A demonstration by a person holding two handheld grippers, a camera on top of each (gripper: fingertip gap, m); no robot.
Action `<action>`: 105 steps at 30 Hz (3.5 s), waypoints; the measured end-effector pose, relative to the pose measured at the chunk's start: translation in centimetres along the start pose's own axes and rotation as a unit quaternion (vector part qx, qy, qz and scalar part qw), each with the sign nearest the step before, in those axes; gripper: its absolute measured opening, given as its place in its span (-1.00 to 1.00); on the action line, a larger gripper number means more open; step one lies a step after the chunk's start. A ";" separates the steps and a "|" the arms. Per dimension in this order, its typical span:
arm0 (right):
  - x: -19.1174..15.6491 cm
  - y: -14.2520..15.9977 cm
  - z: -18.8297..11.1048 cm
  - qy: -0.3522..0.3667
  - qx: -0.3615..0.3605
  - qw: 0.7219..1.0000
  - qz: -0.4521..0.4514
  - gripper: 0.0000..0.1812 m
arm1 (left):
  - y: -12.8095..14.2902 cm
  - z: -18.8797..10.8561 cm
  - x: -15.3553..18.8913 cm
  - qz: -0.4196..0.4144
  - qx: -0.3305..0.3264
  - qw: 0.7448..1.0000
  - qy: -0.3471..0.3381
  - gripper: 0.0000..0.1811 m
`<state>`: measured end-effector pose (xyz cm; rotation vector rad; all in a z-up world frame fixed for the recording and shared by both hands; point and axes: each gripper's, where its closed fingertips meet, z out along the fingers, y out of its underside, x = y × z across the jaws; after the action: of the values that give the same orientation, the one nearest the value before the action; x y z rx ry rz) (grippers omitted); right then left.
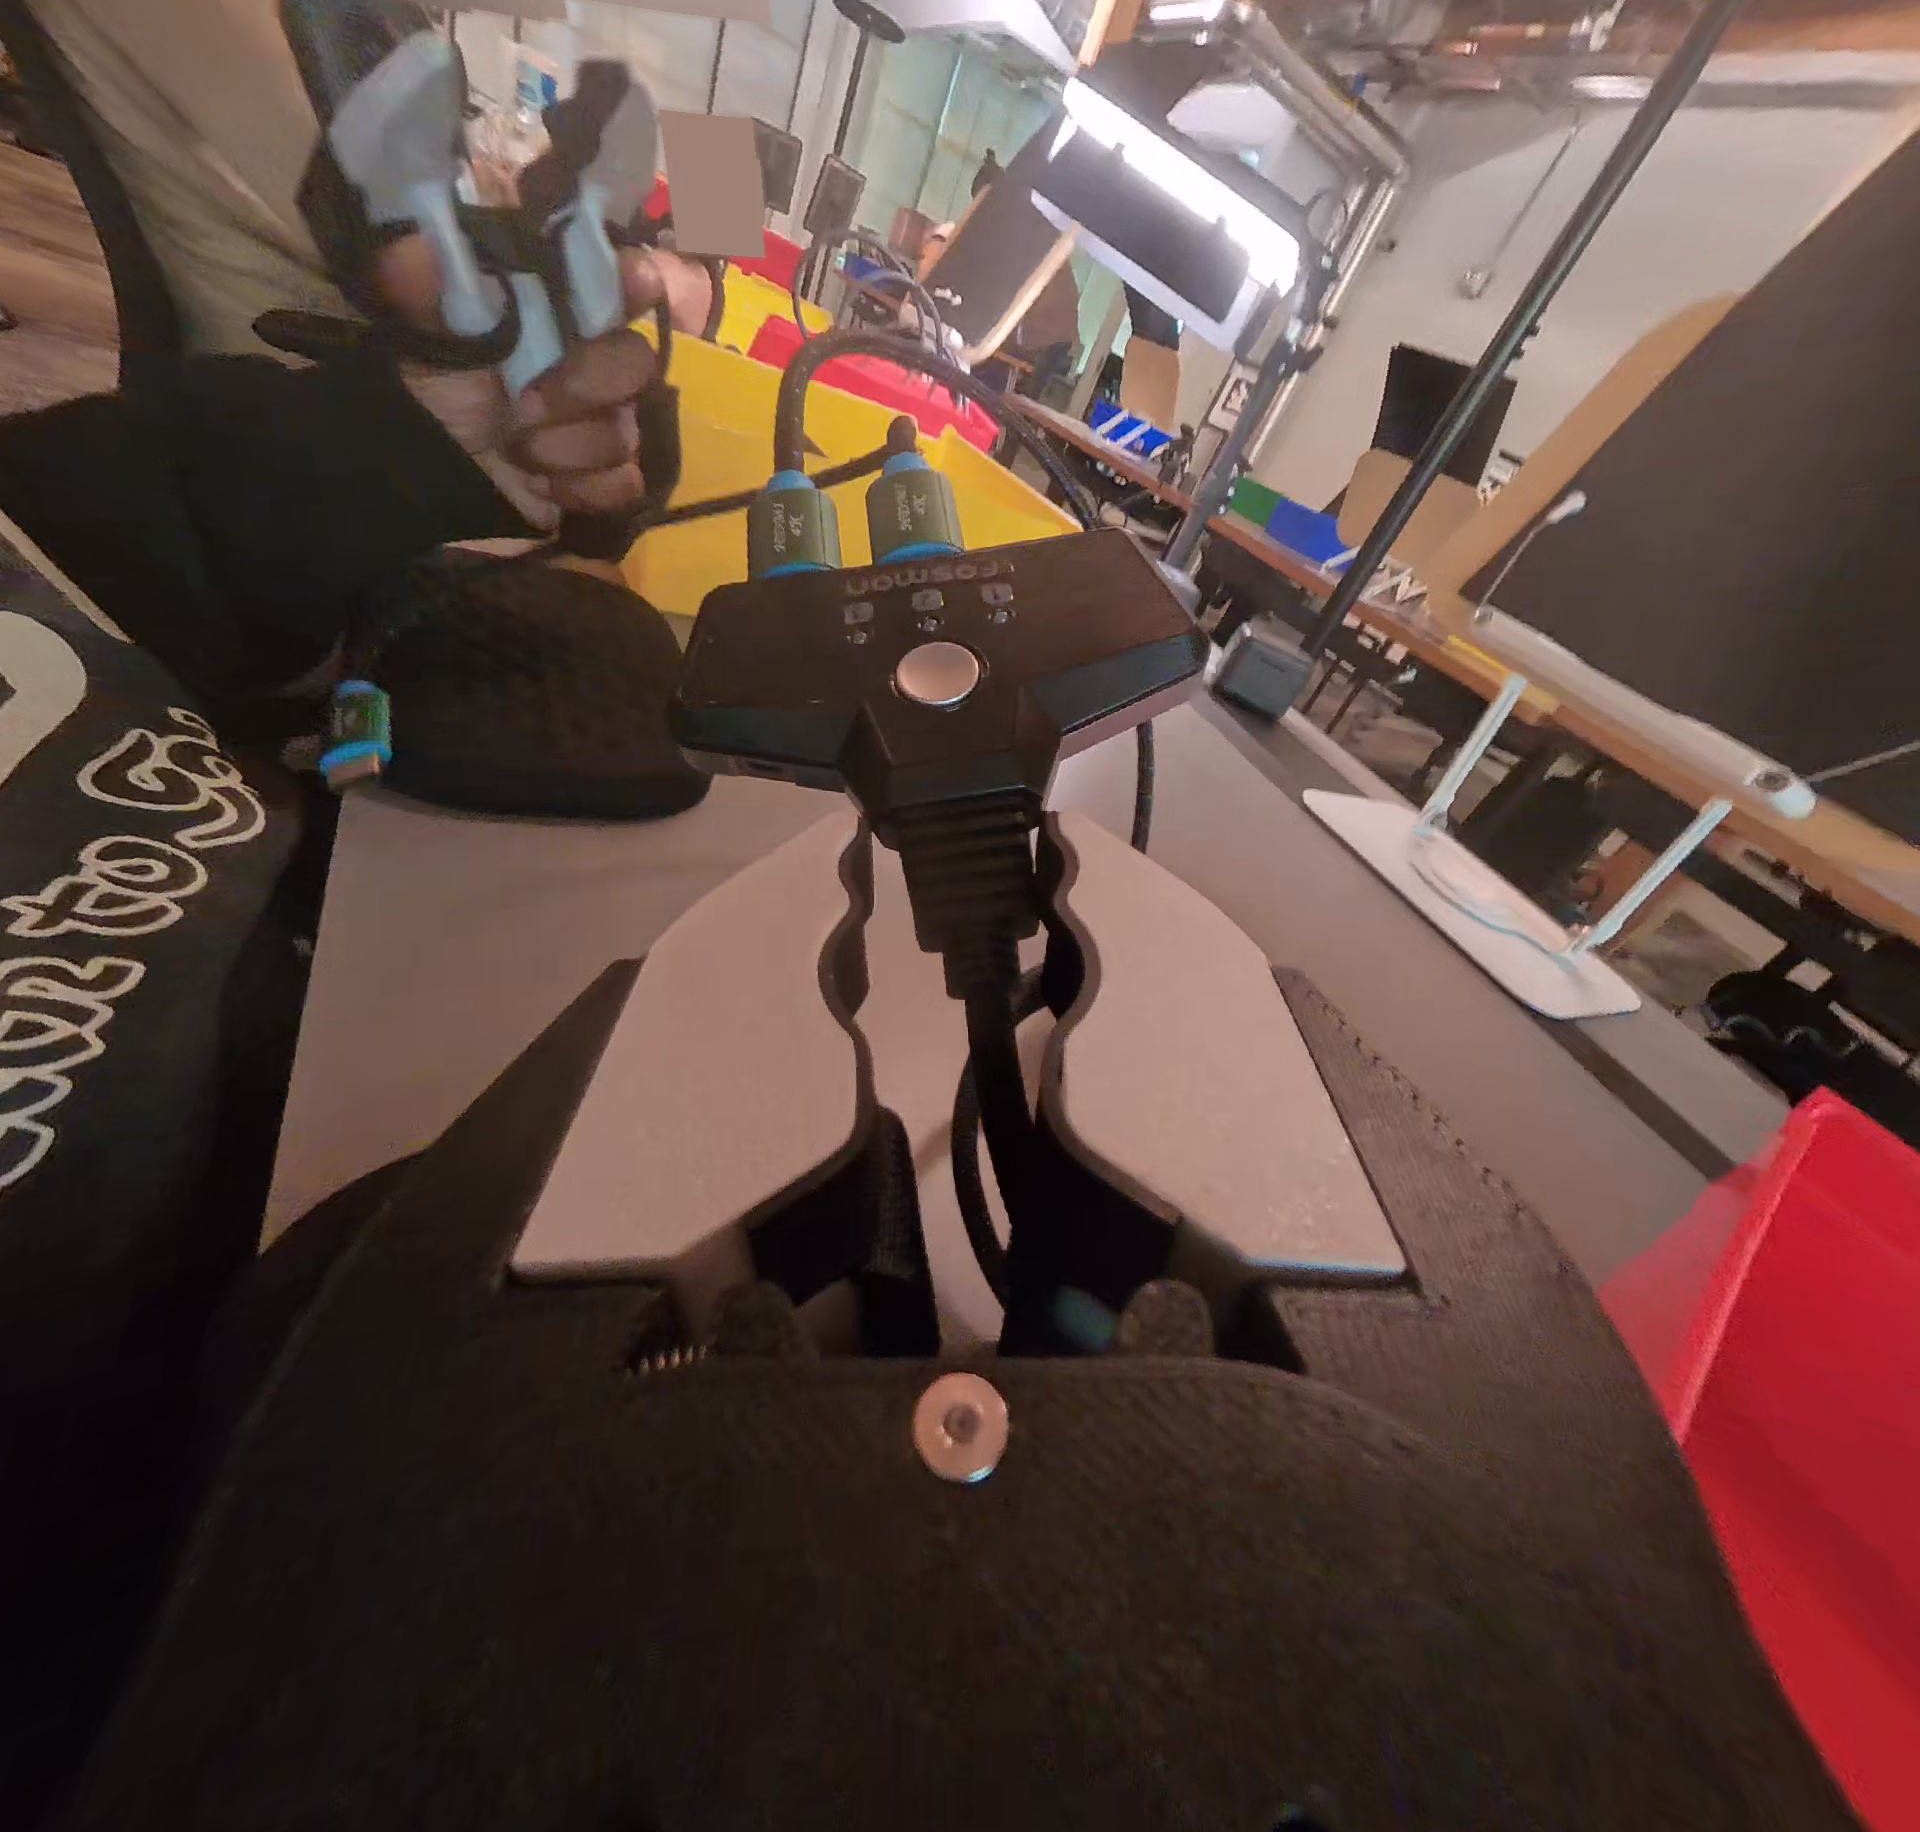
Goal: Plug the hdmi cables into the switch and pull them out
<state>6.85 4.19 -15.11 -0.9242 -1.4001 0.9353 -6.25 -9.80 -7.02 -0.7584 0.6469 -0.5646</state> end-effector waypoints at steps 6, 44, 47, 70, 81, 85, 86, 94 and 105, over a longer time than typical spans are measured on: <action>-0.2 -2.4 1.0 0.029 0.032 0.998 -0.037 -0.66 | -2.2 -3.8 -6.5 0.086 0.068 0.962 -0.249 -0.56; 21.0 -3.9 -18.6 0.218 0.218 0.884 0.351 -0.67 | 4.6 -2.5 -7.0 0.128 -0.136 0.951 -0.246 -0.45; 21.3 -0.6 -19.4 0.260 0.130 0.870 0.399 -0.67 | 5.0 -2.3 -6.8 0.136 -0.150 0.950 -0.236 -0.46; 16.3 12.4 -15.9 0.273 -0.369 0.801 0.385 -0.73 | 5.9 -2.1 -6.4 0.143 -0.175 0.948 -0.222 -0.48; 13.8 17.0 -15.9 0.216 -0.497 0.746 0.386 -0.66 | 6.1 -2.1 -6.3 0.147 -0.183 0.947 -0.219 -0.48; 16.0 13.9 -17.2 0.282 -0.457 0.766 0.352 -0.26 | 6.2 -2.1 -6.3 0.147 -0.184 0.947 -0.218 -0.48; 16.6 12.8 -17.5 0.298 -0.437 0.778 0.339 -0.19 | 6.2 -2.1 -6.3 0.147 -0.185 0.947 -0.218 -0.48; 22.6 -0.1 -21.5 0.511 -0.154 0.831 0.159 0.25 | 6.3 -2.0 -6.2 0.149 -0.187 0.947 -0.215 -0.48; 17.5 -16.7 -26.2 0.645 0.225 0.703 -0.199 -0.04 | 6.5 -1.9 -5.9 0.150 -0.192 0.947 -0.209 -0.48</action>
<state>32.28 14.93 7.55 -0.5819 -0.0785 0.0942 -10.08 -2.83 -11.15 -1.0843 0.4651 0.0140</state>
